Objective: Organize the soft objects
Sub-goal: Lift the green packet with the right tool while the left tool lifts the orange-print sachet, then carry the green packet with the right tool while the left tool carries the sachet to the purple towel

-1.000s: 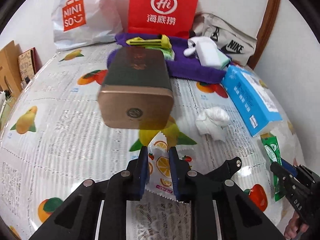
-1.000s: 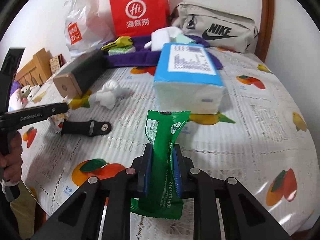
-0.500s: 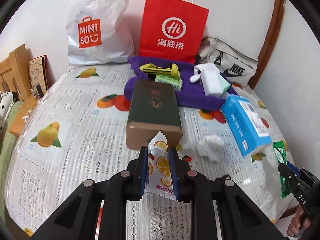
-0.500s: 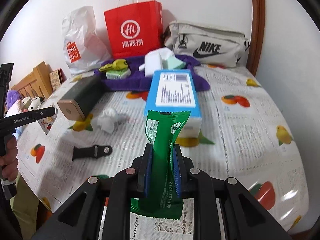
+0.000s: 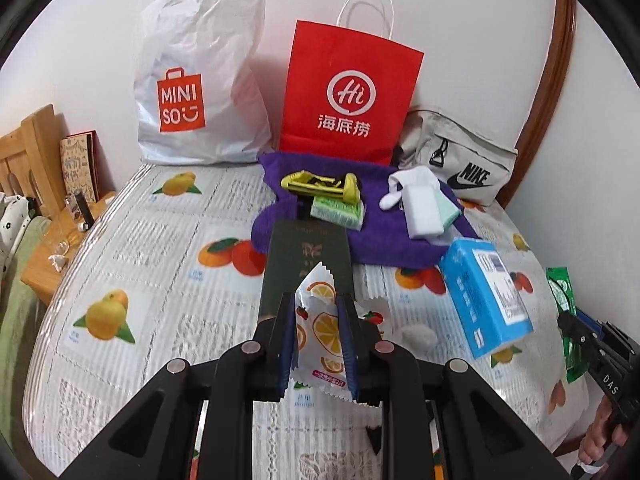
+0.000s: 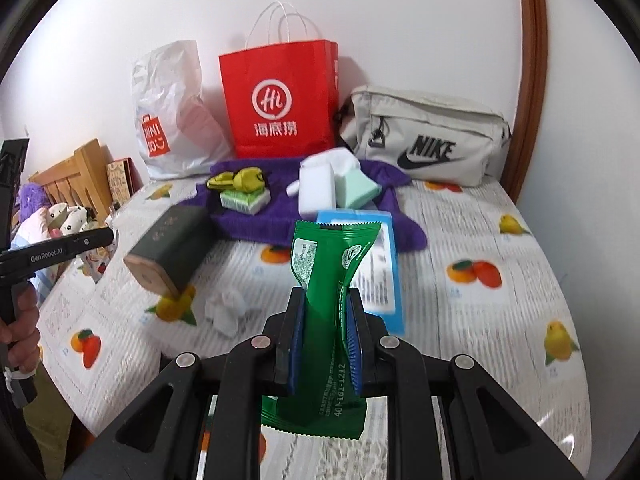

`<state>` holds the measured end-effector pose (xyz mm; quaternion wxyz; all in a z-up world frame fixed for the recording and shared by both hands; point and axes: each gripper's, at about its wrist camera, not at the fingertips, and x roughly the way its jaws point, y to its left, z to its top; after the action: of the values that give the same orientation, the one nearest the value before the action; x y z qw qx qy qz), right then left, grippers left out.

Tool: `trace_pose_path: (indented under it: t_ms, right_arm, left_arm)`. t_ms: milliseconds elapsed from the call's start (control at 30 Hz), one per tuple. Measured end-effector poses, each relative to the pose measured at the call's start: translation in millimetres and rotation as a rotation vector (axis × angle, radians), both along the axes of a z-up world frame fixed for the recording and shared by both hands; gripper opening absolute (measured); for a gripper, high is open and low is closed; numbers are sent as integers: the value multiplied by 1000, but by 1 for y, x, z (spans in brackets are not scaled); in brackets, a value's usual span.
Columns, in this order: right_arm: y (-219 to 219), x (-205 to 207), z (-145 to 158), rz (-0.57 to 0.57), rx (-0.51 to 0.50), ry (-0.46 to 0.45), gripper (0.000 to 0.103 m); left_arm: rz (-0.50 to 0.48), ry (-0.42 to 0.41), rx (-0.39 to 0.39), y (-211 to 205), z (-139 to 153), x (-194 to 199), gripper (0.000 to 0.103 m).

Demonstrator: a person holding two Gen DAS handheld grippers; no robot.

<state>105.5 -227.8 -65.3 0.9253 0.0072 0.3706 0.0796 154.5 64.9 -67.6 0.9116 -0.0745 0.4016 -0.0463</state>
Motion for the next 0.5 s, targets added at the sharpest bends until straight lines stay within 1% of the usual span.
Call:
trace_pose_path:
  t_ms: [200,500]
  right_arm:
    - [5,30,15,22,2,-31,20]
    - [5,77,17,36,37,-26,20]
  left_arm:
    - [-6,-7,6,-3,7,21,20]
    - [-30,-16,15,-14,14,57,20]
